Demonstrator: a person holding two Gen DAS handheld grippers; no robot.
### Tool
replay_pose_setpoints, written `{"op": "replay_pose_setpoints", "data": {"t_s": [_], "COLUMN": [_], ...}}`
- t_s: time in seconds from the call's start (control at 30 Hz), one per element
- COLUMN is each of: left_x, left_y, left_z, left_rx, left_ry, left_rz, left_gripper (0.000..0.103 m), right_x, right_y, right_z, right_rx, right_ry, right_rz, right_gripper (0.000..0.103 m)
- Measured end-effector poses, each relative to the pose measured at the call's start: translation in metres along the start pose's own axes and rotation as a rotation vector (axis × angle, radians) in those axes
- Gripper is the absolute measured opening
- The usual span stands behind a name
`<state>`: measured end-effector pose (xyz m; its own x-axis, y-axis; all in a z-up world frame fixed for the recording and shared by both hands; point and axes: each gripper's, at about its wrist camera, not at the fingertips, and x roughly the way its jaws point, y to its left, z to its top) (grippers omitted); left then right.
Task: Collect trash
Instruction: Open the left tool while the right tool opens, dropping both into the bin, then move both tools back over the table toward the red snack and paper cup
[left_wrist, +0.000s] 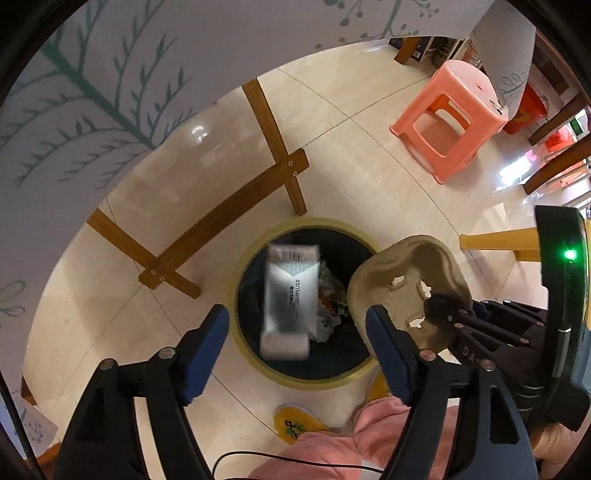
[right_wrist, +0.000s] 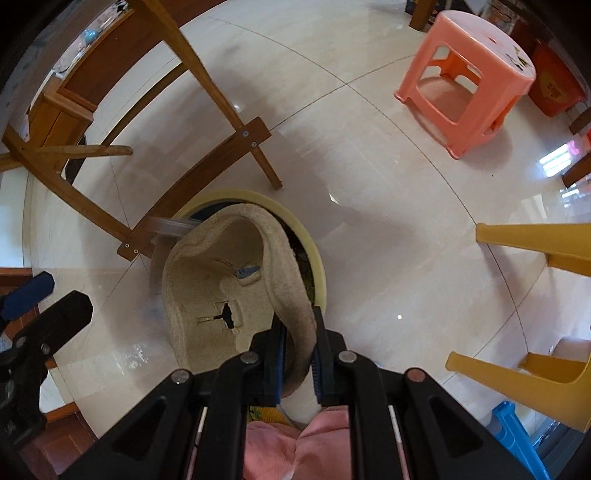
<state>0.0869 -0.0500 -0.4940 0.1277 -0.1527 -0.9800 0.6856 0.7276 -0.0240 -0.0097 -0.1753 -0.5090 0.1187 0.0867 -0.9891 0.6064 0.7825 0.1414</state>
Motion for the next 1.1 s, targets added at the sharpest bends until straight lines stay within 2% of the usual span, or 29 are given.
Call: {"op": "replay_pose_setpoints", "data": {"t_s": [0.23,0.27,0.33,0.37,0.4,0.43,0.77,1.0,1.1], "left_x": [-0.011,-0.014,-0.023,-0.027,-0.033,-0.04,-0.107,-0.187,-0.227], "left_y": [-0.001,0.001,0.007,0.009,0.012,0.015,0.03,0.022,0.016], "left_z": [-0.002,-0.004,-0.008,-0.009,-0.011,-0.013,-0.029,-0.033,-0.029], "left_rx": [0.017,0.013,-0.001,-0.006,-0.013,-0.022,-0.085,-0.095,-0.092], "left_ry": [-0.029,-0.035,-0.057,-0.064,-0.074,-0.086,-0.148,-0.17,-0.204], "left_rz": [0.025,0.024,0.031,0.032,0.035,0.038,0.022,-0.005,-0.009], "left_gripper": [0.079,0.081,0.086,0.09,0.093,0.093,0.094,0.094,0.094], "right_x": [0.005,0.004,-0.002,-0.005,-0.009,-0.013,-0.067,-0.136,-0.172], "right_y": [0.02,0.022,0.027,0.03,0.032,0.033,0.039,0.039,0.037], "right_z": [0.006,0.007,0.009,0.009,0.01,0.01,0.014,0.011,0.009], "right_rx": [-0.042,-0.044,-0.049,-0.053,-0.057,-0.06,-0.046,-0.054,-0.071], "right_ry": [0.002,0.0,-0.014,-0.023,-0.037,-0.047,-0.09,-0.092,-0.1], "right_rz": [0.047,0.057,0.073,0.082,0.093,0.099,0.145,0.16,0.179], "right_gripper": [0.014,0.017,0.031,0.045,0.054,0.056,0.057,0.057,0.057]}}
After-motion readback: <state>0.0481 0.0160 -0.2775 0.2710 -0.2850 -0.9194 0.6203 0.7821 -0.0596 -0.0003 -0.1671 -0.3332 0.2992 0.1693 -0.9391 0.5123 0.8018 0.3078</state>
